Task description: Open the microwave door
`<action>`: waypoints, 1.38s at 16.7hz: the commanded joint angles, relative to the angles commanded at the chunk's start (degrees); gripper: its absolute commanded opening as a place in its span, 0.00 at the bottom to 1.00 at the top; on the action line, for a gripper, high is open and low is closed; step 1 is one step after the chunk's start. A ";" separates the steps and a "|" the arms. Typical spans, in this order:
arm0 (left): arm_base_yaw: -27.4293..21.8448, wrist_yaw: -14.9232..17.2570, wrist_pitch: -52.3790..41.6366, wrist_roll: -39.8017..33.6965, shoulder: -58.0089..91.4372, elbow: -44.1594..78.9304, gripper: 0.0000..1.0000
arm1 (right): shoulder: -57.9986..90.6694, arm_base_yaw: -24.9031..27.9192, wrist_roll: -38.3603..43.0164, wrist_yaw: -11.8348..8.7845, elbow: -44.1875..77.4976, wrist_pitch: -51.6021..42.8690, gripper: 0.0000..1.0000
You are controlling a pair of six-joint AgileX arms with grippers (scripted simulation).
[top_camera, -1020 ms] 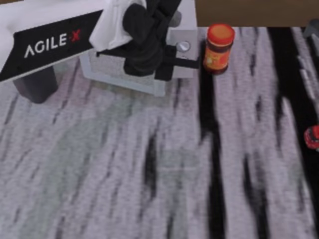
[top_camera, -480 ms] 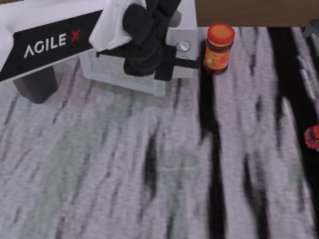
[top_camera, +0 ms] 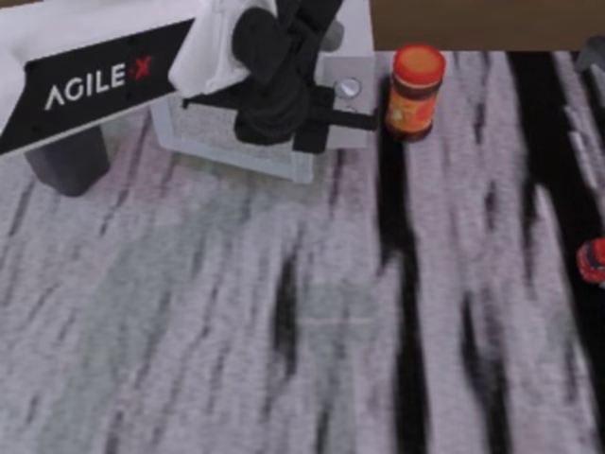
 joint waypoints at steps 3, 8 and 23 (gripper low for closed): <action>-0.47 0.48 0.02 -0.36 0.09 0.03 0.00 | 0.00 0.00 0.00 0.00 0.00 0.00 1.00; 0.49 1.65 1.47 2.89 -2.20 -3.43 0.00 | 0.00 0.00 0.00 0.00 0.00 0.00 1.00; 0.62 1.83 1.76 3.37 -2.60 -3.84 0.00 | 0.00 0.00 0.00 0.00 0.00 0.00 1.00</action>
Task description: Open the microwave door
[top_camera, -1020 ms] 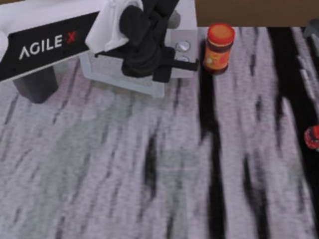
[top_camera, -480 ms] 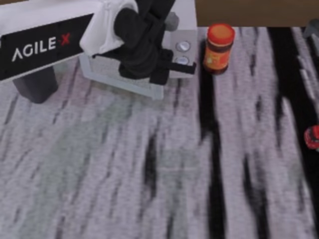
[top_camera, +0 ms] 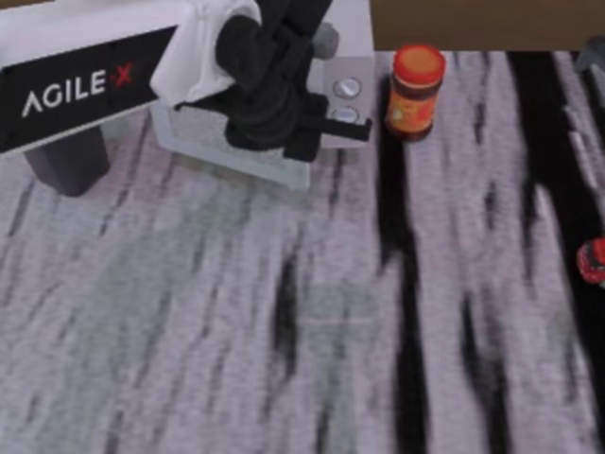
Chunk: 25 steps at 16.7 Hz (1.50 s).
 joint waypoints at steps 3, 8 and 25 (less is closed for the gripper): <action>0.00 0.00 0.00 0.00 0.00 0.00 0.00 | 0.00 0.00 0.00 0.00 0.00 0.00 1.00; 0.00 0.00 0.00 0.00 0.00 0.00 0.00 | 0.00 0.00 0.00 0.00 0.00 0.00 1.00; 0.81 2.11 1.61 3.77 -2.68 -3.83 0.00 | 0.00 0.00 0.00 0.00 0.00 0.00 1.00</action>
